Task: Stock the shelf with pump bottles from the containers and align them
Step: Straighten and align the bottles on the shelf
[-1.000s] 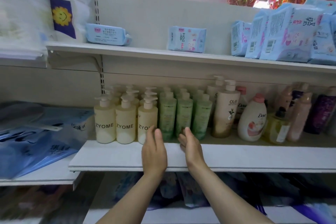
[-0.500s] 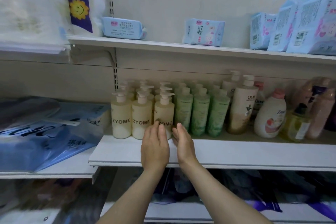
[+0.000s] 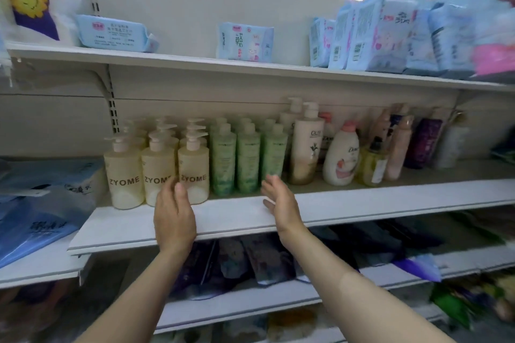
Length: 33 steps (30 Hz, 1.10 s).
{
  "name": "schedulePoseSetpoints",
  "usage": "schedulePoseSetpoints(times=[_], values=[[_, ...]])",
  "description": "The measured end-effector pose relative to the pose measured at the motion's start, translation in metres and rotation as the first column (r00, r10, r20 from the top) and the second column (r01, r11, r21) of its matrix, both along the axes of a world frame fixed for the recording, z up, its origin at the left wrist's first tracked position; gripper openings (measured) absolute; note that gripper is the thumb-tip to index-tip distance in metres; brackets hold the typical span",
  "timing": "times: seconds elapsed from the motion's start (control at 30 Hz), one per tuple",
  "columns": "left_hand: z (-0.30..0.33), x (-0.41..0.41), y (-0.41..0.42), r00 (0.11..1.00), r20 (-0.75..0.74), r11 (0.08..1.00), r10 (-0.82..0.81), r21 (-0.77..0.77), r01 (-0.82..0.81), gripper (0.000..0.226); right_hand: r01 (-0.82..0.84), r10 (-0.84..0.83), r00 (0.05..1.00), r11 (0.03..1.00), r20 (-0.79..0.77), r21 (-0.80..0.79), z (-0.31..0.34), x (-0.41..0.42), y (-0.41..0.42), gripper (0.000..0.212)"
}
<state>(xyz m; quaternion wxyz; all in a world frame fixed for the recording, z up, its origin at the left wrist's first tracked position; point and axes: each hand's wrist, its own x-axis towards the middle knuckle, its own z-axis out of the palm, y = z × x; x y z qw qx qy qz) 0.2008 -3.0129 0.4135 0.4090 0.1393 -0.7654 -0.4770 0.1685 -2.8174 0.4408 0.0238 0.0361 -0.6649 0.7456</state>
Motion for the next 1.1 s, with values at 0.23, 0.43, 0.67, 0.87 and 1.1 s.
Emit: schedulePoseSetpoints(times=[0.23, 0.43, 0.67, 0.87, 1.1], values=[[0.013, 0.0, 0.108, 0.954, -0.14, 0.964, -0.266, -0.036, 0.264, 0.06, 0.191, -0.188, 0.981, 0.978, 0.042, -0.083, 0.002, -0.047, 0.114, 0.055], [0.019, -0.062, 0.227, 0.839, 0.024, 0.834, -0.543, 0.131, 0.536, 0.071, 0.044, -0.045, 0.999, 0.995, -0.011, -0.085, 0.003, -0.097, 0.156, 0.054], [0.018, -0.14, 0.274, 0.875, 0.047, 0.845, -0.481, 0.289, 0.449, 0.057, -0.125, 0.126, 0.992, 0.991, -0.018, 0.055, 0.0, -0.152, 0.165, 0.031], [0.005, -0.16, 0.272, 0.915, 0.04, 0.867, -0.401, 0.338, 0.366, 0.064, -0.096, 0.099, 0.988, 0.995, -0.121, 0.029, -0.005, -0.176, 0.156, 0.056], [0.003, -0.163, 0.273, 0.929, -0.02, 0.866, -0.37, 0.354, 0.353, 0.081, 0.014, 0.004, 0.982, 0.996, -0.191, 0.093, -0.008, -0.202, 0.146, 0.058]])
